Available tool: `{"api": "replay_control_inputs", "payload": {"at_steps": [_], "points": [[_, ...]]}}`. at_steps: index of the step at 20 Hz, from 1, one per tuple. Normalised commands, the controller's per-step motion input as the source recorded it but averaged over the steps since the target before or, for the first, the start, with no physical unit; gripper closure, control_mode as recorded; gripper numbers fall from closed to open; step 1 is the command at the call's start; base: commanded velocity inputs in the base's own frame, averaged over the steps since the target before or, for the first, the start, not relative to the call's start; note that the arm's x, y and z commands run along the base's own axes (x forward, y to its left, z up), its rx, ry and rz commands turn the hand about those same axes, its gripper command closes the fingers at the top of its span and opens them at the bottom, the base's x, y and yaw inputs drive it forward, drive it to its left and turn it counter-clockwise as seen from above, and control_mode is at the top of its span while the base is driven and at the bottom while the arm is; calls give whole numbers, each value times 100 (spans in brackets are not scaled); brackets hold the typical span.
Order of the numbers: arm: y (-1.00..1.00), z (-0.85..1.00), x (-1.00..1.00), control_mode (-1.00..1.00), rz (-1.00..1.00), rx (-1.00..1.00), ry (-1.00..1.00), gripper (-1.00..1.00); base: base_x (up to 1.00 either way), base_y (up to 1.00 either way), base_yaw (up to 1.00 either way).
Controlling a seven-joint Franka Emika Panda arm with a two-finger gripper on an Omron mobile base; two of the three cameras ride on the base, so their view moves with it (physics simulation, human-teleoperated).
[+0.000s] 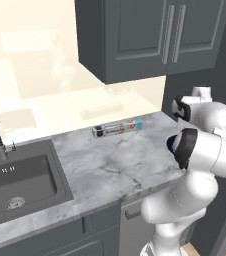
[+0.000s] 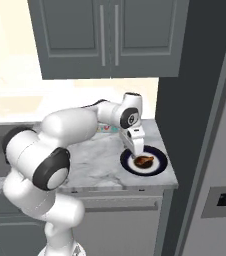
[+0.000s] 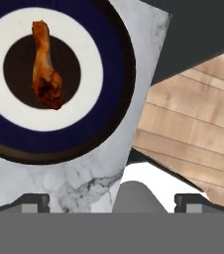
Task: Pick the chicken drumstick from the counter and place it in the microwave. Then turn on the microwave.
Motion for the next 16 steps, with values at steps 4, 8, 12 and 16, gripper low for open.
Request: {"api": "replay_control_inputs", "payload": {"at_steps": [4, 8, 12, 16], "points": [[-6, -23, 8, -100, -4, 0, 1, -100, 0, 0, 0], [-2, -26, 15, -100, -4, 0, 0, -100, 0, 0, 0], [-4, -27, 15, -100, -4, 0, 0, -100, 0, 0, 0], [-9, -24, 7, -100, -4, 0, 0, -100, 0, 0, 0]]}}
